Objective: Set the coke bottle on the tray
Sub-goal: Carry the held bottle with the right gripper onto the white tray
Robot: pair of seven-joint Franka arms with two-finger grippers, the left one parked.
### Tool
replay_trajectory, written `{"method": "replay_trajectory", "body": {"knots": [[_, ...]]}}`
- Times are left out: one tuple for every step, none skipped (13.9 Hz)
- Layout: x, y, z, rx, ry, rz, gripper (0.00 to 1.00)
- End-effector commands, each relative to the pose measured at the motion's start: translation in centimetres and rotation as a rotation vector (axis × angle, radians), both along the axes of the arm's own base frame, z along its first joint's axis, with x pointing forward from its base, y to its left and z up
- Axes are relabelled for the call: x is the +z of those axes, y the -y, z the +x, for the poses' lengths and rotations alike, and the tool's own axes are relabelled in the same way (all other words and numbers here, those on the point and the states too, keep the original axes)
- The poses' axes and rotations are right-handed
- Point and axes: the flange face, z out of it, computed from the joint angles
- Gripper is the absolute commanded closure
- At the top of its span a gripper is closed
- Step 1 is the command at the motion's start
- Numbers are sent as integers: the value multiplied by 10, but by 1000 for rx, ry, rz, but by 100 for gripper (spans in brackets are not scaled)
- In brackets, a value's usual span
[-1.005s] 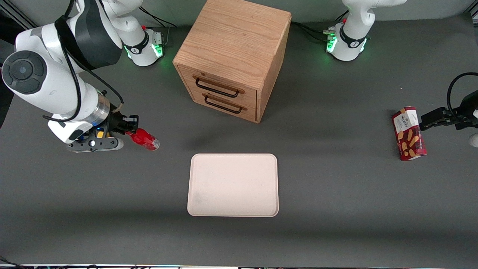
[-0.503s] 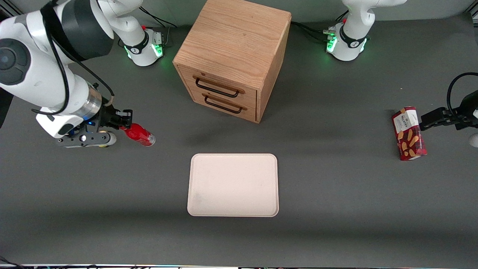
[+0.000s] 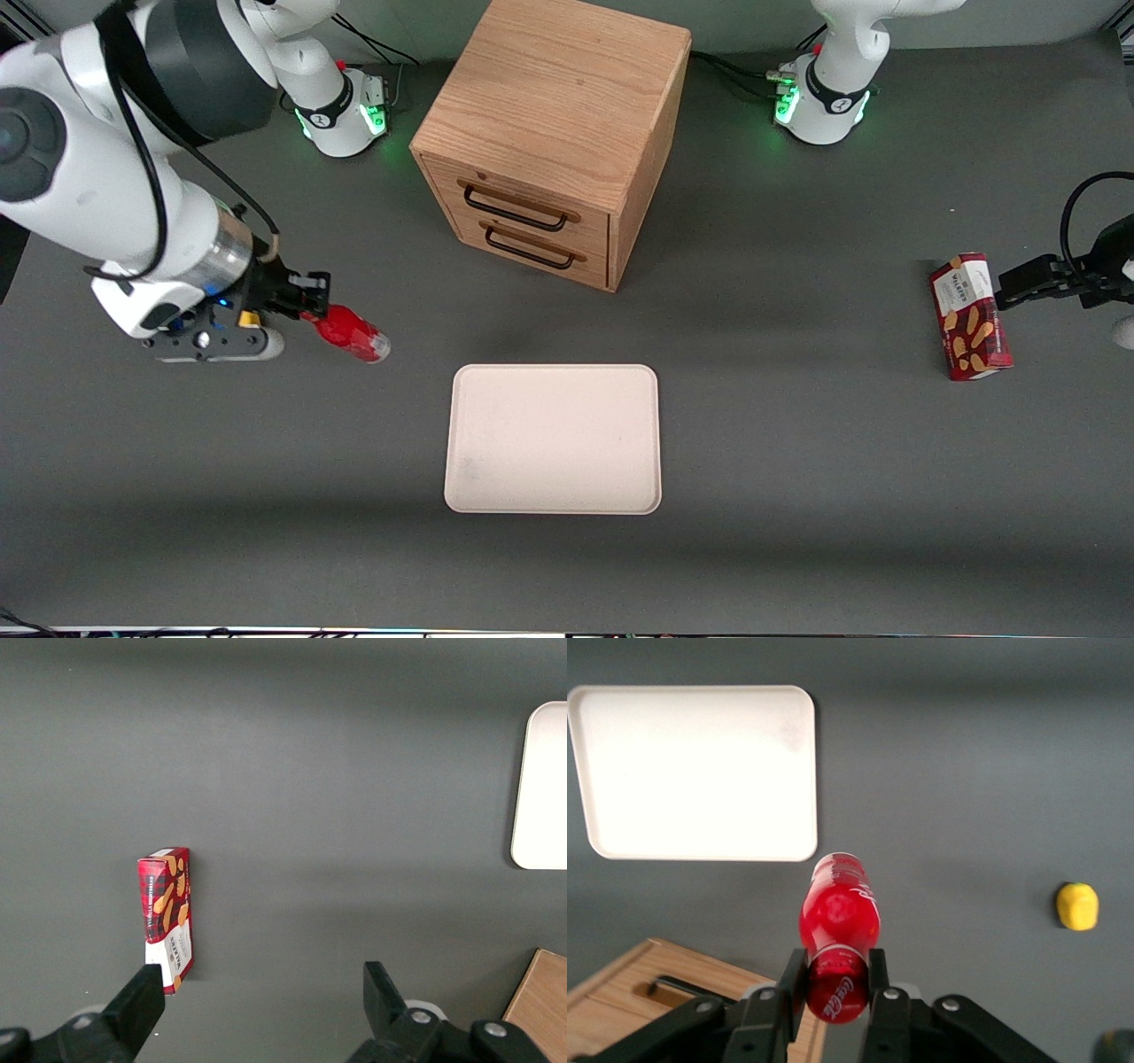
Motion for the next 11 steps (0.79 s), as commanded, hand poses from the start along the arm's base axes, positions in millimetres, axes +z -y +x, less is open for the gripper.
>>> {"method": "replay_trajectory", "body": {"knots": [[-22,-40,28,-83,-10,30,100],[-34,-54,31,-124,-19,38,100],[-38,-65,33,-159,-19,46,100],[-54,-92,30,-179,-27,32,100],[-61,-100,32,-197,-25,31,100],[-67,-112,29,-202,-21,23,100],[-70,-115,29,-207,-15,14,100],[-70,-114,30,-206,-8,6,100],[-71,-113,30,-205,-5,-1,100],[-74,-112,31,-203,-4,-7,100],[-88,-112,36,-200,0,-34,100]]}}
